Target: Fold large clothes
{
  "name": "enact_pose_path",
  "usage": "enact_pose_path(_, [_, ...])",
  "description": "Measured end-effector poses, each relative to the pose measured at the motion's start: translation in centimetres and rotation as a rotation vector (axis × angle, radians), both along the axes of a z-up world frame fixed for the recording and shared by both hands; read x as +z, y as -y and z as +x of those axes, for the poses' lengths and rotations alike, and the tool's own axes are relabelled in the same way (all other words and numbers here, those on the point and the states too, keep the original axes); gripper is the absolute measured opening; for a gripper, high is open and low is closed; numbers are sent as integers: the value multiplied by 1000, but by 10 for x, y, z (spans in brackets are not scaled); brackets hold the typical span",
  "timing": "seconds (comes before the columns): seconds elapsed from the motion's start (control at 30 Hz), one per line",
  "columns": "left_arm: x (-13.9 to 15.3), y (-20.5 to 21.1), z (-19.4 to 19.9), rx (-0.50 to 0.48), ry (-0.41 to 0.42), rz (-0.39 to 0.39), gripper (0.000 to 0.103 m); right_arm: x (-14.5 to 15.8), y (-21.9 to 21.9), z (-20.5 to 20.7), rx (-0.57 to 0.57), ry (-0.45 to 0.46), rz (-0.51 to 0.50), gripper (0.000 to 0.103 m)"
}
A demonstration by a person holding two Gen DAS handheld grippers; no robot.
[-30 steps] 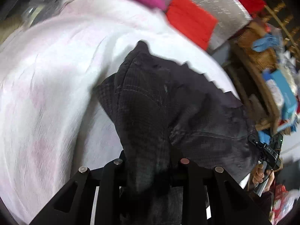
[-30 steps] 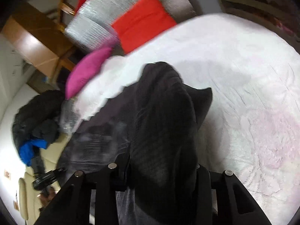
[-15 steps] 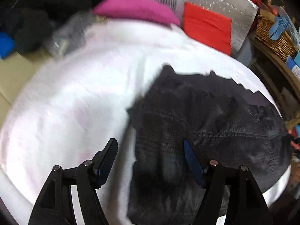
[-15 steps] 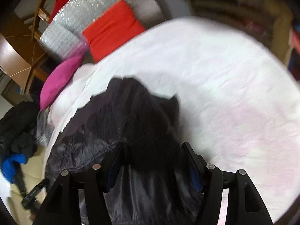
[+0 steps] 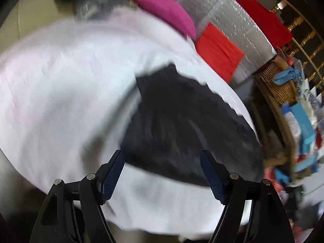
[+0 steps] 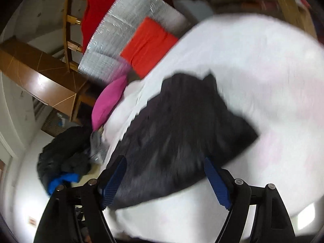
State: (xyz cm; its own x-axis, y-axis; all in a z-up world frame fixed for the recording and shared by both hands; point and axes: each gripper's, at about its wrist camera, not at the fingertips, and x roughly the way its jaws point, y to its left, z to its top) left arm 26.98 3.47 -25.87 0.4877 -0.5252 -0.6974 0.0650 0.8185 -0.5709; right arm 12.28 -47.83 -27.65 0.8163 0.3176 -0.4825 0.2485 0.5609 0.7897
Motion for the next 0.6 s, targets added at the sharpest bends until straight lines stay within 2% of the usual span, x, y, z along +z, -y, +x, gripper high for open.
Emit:
enact_pose_path(0.1, [-18, 7, 3, -15, -102, -62, 78, -28, -3, 4, 28, -69, 131, 82])
enact_pose_path(0.27, [-42, 8, 16, 82, -210, -120, 81, -60, 12, 12, -69, -125, 243, 82])
enact_pose_path(0.43, [-55, 3, 34, 169, -226, -178, 81, -81, 31, 21, -181, -132, 341, 82])
enact_pose_path(0.53, [-51, 2, 38, 196, -194, -173, 80, -77, 33, 26, -203, -91, 315, 83])
enact_pose_path(0.6, [-46, 2, 37, 194, -162, -164, 75, -70, 28, 29, -201, -73, 268, 80])
